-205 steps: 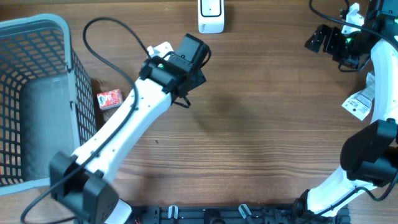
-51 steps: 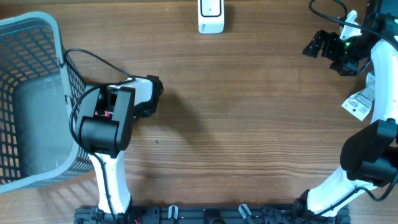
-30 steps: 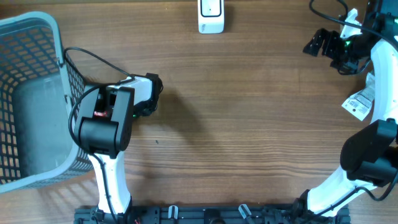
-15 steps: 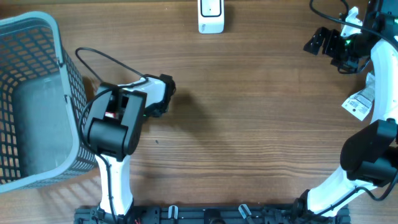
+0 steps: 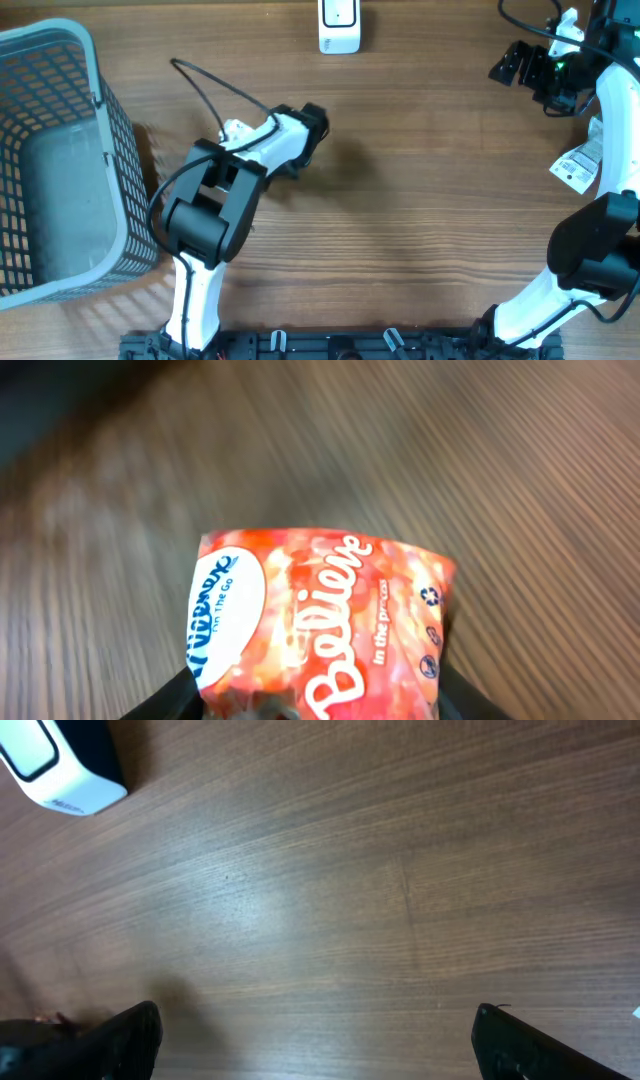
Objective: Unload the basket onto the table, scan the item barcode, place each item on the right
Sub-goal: 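Lift the red pack and carry it toward the table centre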
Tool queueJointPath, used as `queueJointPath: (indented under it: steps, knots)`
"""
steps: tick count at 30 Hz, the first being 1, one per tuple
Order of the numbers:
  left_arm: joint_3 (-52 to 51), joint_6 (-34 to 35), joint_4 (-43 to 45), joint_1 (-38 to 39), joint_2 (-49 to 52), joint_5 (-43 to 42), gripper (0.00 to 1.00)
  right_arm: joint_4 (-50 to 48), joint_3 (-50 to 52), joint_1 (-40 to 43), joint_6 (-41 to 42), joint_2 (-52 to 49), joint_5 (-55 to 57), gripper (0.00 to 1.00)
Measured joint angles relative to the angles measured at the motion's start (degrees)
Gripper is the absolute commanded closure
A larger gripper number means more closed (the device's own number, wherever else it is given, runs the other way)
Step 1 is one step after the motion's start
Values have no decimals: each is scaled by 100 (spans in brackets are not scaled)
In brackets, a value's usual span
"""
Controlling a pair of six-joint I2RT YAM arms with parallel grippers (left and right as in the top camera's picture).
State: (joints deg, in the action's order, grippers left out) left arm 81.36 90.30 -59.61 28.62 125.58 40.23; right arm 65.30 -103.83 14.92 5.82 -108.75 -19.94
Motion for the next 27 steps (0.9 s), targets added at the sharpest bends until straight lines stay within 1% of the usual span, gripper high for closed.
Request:
queueJointPath:
  steps: [5,9,11,16,17,19,20,23,24,25,26,27]
  knots:
    - [562,-623,-85,81,-13,-1209,56,-247,146,0,0,0,0,0]
    - [769,-1102,-46,81,-111,-2524,61,-483,404,0,2,0,0,0]
    - [791,-1390,-35,81,-164,-3333,66,-575,535,0,0,0,0,0]
    - [772,-1974,13,79,-184,-5355,63,-719,691,0,0,0,0,0]
    - [758,-2044,24,79,-184,-5628,62,-732,695,0,0,0,0,0]
    - [719,-2157,26,79,-184,-6072,57,-743,695,0,0,0,0,0]
    - [691,-2277,28,66,-184,-6437,55,-752,695,0,0,0,0,0]
    - [662,-2382,35,33,-184,-6743,39,-756,695,0,0,0,0,0]
    - [654,-2426,39,13,-181,-6795,27,-756,695,0,0,0,0,0]
    - [645,-2450,46,0,-181,-6813,23,-756,695,0,0,0,0,0]
    - [640,-2444,55,-20,-181,-6800,15,-756,695,0,0,0,0,0]
    - [636,-2474,52,-26,-181,-6776,6,-756,695,0,0,0,0,0]
